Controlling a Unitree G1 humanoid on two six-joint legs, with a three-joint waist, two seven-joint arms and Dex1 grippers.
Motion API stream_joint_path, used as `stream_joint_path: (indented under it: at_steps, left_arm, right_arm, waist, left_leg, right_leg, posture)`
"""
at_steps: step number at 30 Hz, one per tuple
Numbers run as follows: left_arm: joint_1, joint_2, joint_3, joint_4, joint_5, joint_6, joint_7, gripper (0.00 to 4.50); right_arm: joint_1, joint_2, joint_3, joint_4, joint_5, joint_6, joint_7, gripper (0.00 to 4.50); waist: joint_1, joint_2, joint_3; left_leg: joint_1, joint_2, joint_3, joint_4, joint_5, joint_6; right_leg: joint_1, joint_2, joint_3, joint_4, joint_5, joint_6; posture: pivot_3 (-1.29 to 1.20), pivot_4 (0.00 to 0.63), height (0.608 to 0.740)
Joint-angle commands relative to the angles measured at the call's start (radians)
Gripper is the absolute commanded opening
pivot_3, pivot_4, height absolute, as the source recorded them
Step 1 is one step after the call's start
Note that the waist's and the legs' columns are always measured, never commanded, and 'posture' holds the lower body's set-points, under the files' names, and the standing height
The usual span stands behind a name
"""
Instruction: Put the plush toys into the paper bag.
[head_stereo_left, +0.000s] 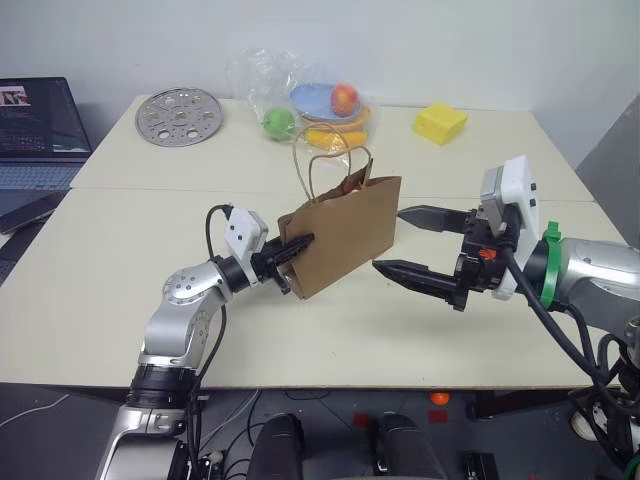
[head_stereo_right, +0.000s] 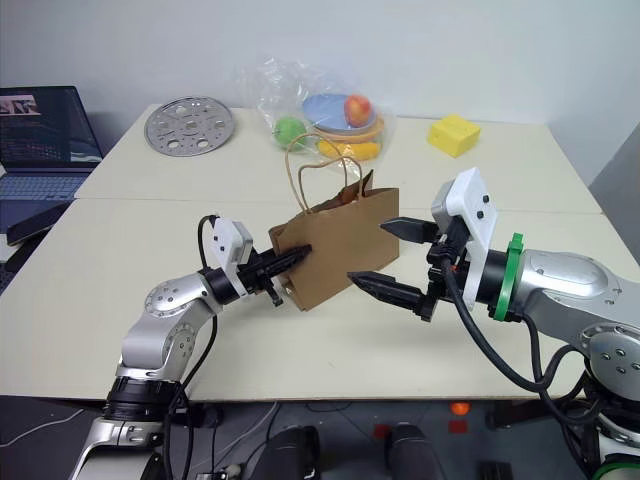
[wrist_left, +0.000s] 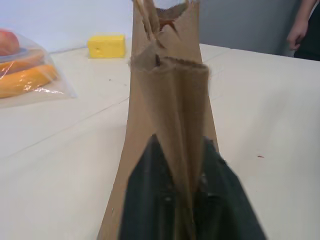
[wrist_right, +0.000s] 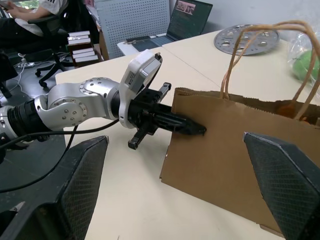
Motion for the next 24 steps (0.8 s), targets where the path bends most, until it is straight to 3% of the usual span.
stream_joint_path:
  at_steps: [1, 4, 9, 15, 20, 24]
  left_arm:
    - [-0.054, -0.017, 0.0, 0.005, -0.049, 0.025, -0.031, 0.05]
    - [-0.109, -0.012, -0.004, 0.02, -0.088, 0.079, -0.084, 0.05]
    - [-0.311, 0.011, -0.056, 0.18, -0.138, 0.117, -0.362, 0.05]
    - [-0.523, -0.018, -0.115, 0.525, -0.061, -0.036, -0.619, 0.05]
    - [-0.624, -0.086, -0.139, 0.798, 0.018, -0.198, -0.743, 0.05]
    - [-0.65, -0.109, -0.123, 0.93, 0.072, -0.303, -0.723, 0.05]
  right_arm:
    - [-0.012, -0.029, -0.056, 0.014, 0.025, -0.025, -0.032, 4.5]
    - [-0.019, -0.077, -0.1, 0.035, 0.067, -0.015, -0.044, 4.5]
    - [-0.004, -0.277, -0.288, 0.131, 0.21, 0.038, -0.024, 4.5]
    - [0.095, -0.466, -0.489, 0.237, 0.29, 0.122, 0.034, 4.5]
    - [0.241, -0.52, -0.656, 0.224, 0.35, 0.214, 0.073, 4.5]
    - [0.298, -0.511, -0.672, 0.185, 0.322, 0.193, 0.08, 4.5]
  waist:
    - [0.001, 0.0, 0.0]
    - [0.004, 0.0, 0.0]
    - [0.016, 0.0, 0.001]
    - [0.02, 0.0, 0.0]
    - [0.024, 0.0, 0.0]
    - [0.021, 0.0, 0.0]
  left_leg:
    - [0.0, 0.0, 0.0, 0.0, 0.0, 0.0]
    - [0.0, 0.0, 0.0, 0.0, 0.0, 0.0]
    - [-0.002, -0.004, -0.001, 0.0, 0.0, 0.0]
    - [-0.002, -0.008, -0.002, -0.002, -0.001, 0.002]
    - [-0.009, -0.01, -0.005, -0.001, -0.002, 0.003]
    - [-0.01, -0.01, -0.007, 0.0, -0.002, 0.004]
  right_leg:
    - [0.0, 0.0, 0.0, 0.0, 0.0, 0.0]
    - [0.0, 0.0, 0.0, 0.0, 0.0, 0.0]
    - [0.0, 0.0, 0.0, -0.002, 0.0, 0.0]
    - [0.001, 0.0, 0.0, -0.009, 0.0, 0.001]
    - [0.0, 0.0, -0.001, -0.012, 0.004, 0.007]
    - [-0.001, 0.0, -0.001, -0.012, 0.006, 0.011]
  posture:
    - [0.0, 0.15, 0.74]
    - [0.0, 0.15, 0.74]
    - [0.0, 0.15, 0.74]
    - [0.0, 0.15, 0.74]
    - [0.0, 0.15, 0.74]
    - [0.0, 0.15, 0.74]
